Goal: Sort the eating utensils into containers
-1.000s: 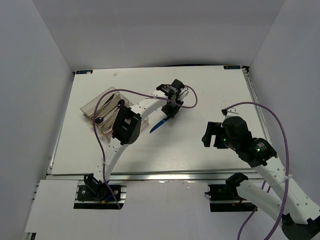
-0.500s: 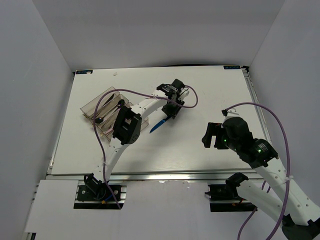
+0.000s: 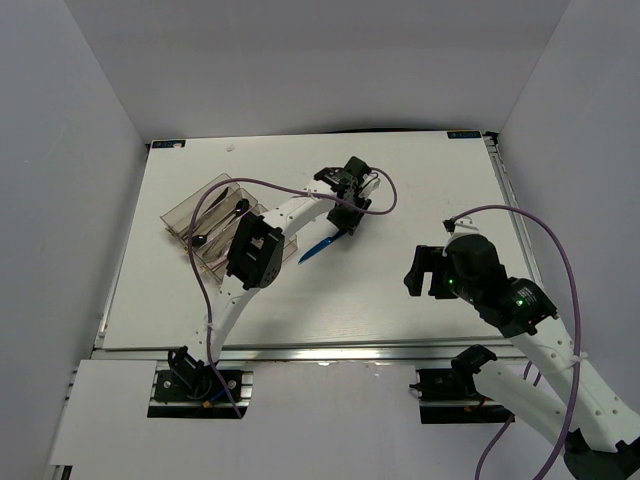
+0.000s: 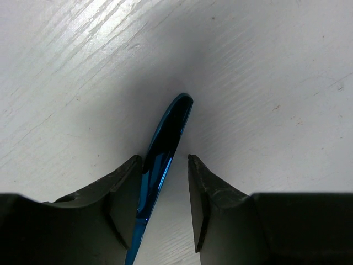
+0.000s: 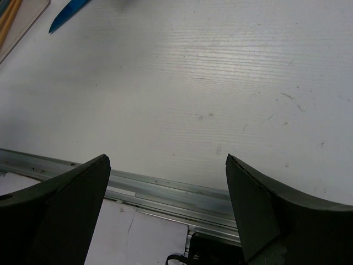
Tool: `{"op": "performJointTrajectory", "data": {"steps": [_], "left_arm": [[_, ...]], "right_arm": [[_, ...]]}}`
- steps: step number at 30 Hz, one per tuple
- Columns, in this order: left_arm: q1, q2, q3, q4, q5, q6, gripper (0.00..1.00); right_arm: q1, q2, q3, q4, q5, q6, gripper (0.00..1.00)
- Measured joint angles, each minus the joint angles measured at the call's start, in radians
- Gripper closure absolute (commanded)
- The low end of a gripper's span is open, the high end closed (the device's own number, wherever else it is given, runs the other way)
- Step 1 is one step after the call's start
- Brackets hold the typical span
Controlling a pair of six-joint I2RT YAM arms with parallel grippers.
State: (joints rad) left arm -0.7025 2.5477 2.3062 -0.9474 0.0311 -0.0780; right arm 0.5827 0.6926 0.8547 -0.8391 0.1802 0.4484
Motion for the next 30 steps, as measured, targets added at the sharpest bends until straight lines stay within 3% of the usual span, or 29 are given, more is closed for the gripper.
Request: {"op": "performJointTrajectory", "data": {"steps": [6,8,14,20,22,25,30], "left_arm": [[-0.007,-0.002,-0.011,0.008,-0.028,0.011,0.53],[-0.014,-0.006,-0.023,0.017,-0.051,0.016,0.60],[-0.025,-0.028,-0.071,0.059,-0.070,0.017,0.63],[-0.041,-0.072,-0.164,0.134,-0.101,0.006,0.76],[-0.045,-0.085,-0.190,0.158,-0.110,0.005,0.91],[-0.050,-0.103,-0.227,0.190,-0.121,-0.002,1.00],[-0.054,-0.118,-0.252,0.222,-0.126,-0.034,1.00]], "right_arm": [[0.000,0.000,0.000,0.000,0.000,-0.007,0.11],[0.000,0.000,0.000,0.000,-0.001,-0.008,0.11],[0.000,-0.014,0.000,0.000,0.000,-0.011,0.11],[0.000,-0.027,0.000,0.000,-0.001,-0.011,0.11],[0.000,-0.032,0.000,0.000,-0.001,-0.011,0.11],[0.000,-0.035,0.000,0.000,-0.001,-0.011,0.11],[0.000,-0.039,0.000,0.000,-0.005,-0.011,0.11]]}}
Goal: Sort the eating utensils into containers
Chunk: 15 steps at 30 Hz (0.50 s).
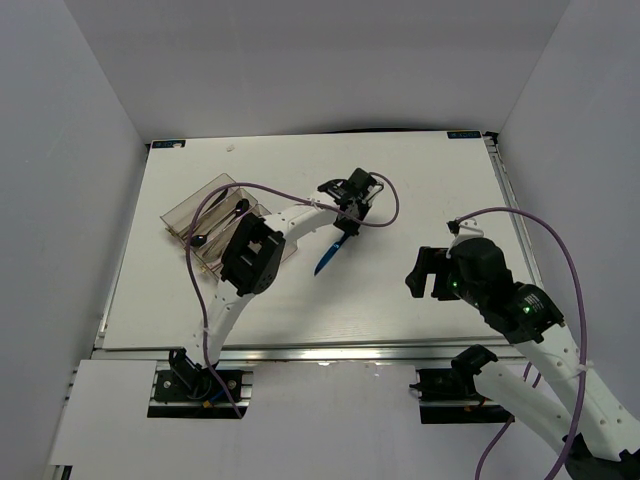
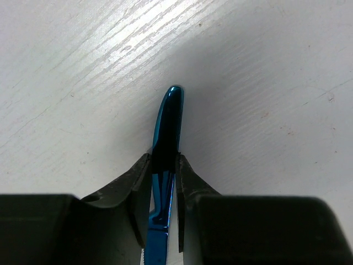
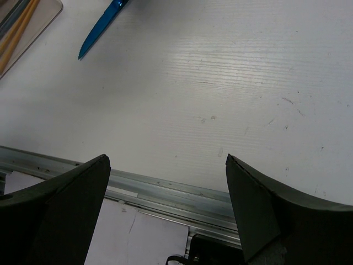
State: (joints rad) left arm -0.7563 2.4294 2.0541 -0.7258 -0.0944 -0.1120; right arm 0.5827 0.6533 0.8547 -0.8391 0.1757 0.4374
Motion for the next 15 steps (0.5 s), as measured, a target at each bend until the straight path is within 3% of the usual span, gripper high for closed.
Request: {"op": "performJointTrajectory", "data": {"steps": [15], "left_arm": [[-0.019,-0.056,-0.077,0.014,0.003,-0.071,1.00]], "right_arm": [[0.000,-0.006,0.000,0.002,-0.023,0.000,0.11]]}}
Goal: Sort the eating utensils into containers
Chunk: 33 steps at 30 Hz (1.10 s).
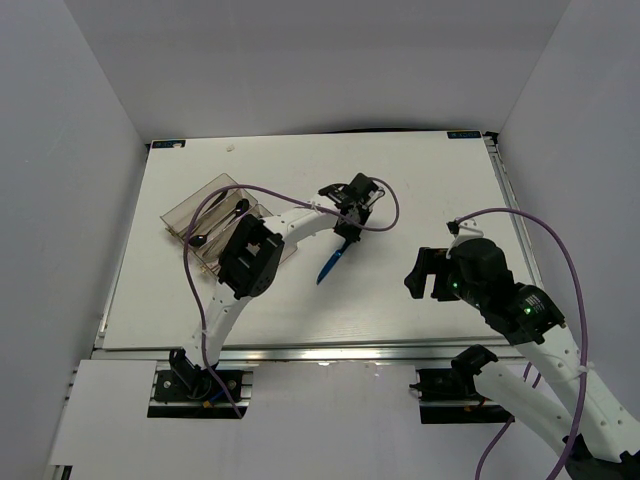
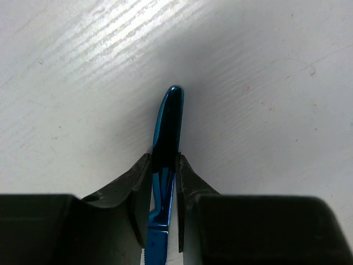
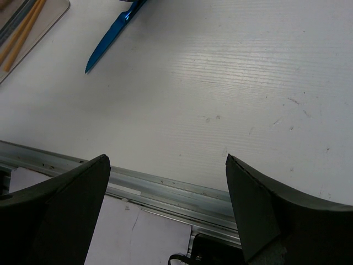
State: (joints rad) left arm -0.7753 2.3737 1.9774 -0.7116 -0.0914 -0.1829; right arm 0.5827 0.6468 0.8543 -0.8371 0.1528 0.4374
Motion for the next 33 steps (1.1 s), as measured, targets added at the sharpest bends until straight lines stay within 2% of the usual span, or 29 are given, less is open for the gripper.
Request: {"op": "performJointTrajectory", "data": {"steps": [16,30,33], "left_arm": [[-0.003,-0.057,-0.008,-0.051,-0.010,-0.014,1.00],[-0.003,-0.040,-0.055,-0.043,-0.018,-0.014,1.00],[-0.004,-0.040,-0.059,-0.036,-0.025,-0.014,0.85]], "right_arm": [[0.000,0.000,-0.017,0.018,-0.024,0.001,0.11],[0.000,0.001,-0.021,0.026,-0.032,0.001,0.11],[0.000,0.001,-0.021,0.026,-0.033,0.001,0.11]]}}
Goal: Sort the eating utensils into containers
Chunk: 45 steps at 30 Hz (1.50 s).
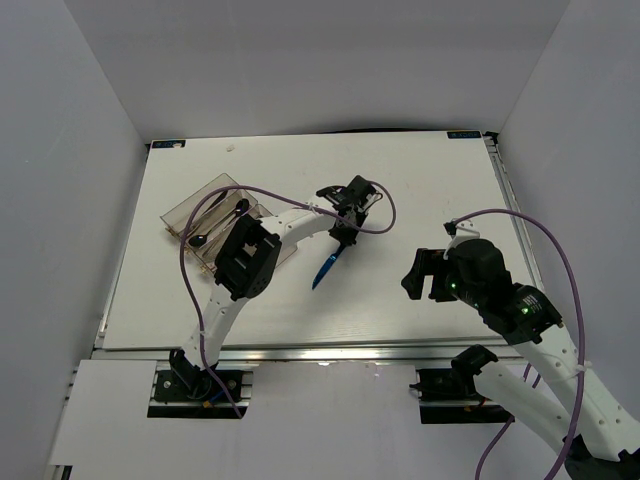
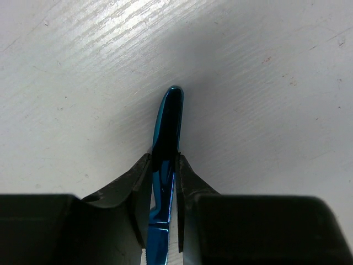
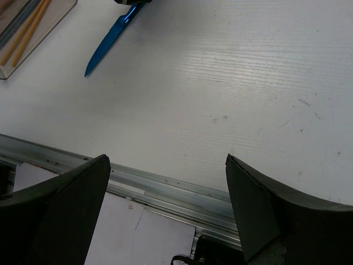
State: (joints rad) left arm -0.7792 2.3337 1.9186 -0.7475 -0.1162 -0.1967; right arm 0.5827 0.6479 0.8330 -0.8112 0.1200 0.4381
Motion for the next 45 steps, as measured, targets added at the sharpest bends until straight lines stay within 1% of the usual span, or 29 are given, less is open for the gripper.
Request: {"op": "performJointTrajectory", "data": {"steps": [1,2,5,16,17,18,20,24,26,28,29,30,37,41,45], "left_arm": [[0.000,0.000,-0.002,0.004,-0.001,0.001,0.80],[0.000,0.000,-0.006,0.009,-0.002,0.001,0.70],[-0.002,-0.001,-0.013,0.022,-0.007,0.005,0.61],[-0.002,0.000,-0.014,0.039,-0.007,0.005,0.59],[-0.002,0.000,-0.014,0.039,-0.007,0.005,0.59],[-0.002,0.000,-0.014,0.039,-0.007,0.005,0.63],[-0.003,0.000,-0.015,0.040,-0.004,0.003,0.68],[-0.010,-0.002,-0.027,0.055,-0.008,0.005,0.70],[-0.011,-0.005,-0.035,0.065,-0.009,0.005,0.76],[-0.012,-0.011,-0.048,0.079,-0.008,0.005,0.84],[-0.012,-0.013,-0.052,0.083,-0.008,0.005,0.97],[-0.012,-0.014,-0.055,0.086,-0.007,0.005,1.00],[-0.012,-0.027,-0.073,0.101,-0.011,-0.011,1.00],[-0.013,-0.050,-0.103,0.105,-0.017,-0.043,1.00],[-0.016,-0.085,-0.136,0.100,-0.016,-0.079,1.00]], "right_arm": [[0.000,0.000,0.000,0.000,0.000,0.000,0.11],[0.000,0.000,0.000,0.000,0.000,0.000,0.11],[0.000,0.000,0.000,0.000,0.000,0.000,0.11],[0.000,0.000,0.000,0.000,0.000,0.000,0.11],[0.000,0.000,0.000,0.000,0.000,0.000,0.11],[0.000,0.000,0.000,0.000,0.000,0.000,0.11],[0.000,0.000,0.000,0.000,0.000,0.000,0.11],[0.000,0.000,0.000,0.000,0.000,0.000,0.11],[0.000,0.000,0.000,0.000,0.000,0.000,0.11],[0.000,0.000,0.000,0.000,0.000,0.000,0.11],[0.000,0.000,0.000,0.000,0.000,0.001,0.11],[0.000,-0.001,0.000,0.000,0.000,0.001,0.11],[0.000,-0.024,-0.038,0.037,-0.036,0.005,0.11],[0.000,-0.049,-0.121,0.120,-0.112,0.013,0.11],[0.000,-0.038,-0.220,0.227,-0.203,0.037,0.11]]}}
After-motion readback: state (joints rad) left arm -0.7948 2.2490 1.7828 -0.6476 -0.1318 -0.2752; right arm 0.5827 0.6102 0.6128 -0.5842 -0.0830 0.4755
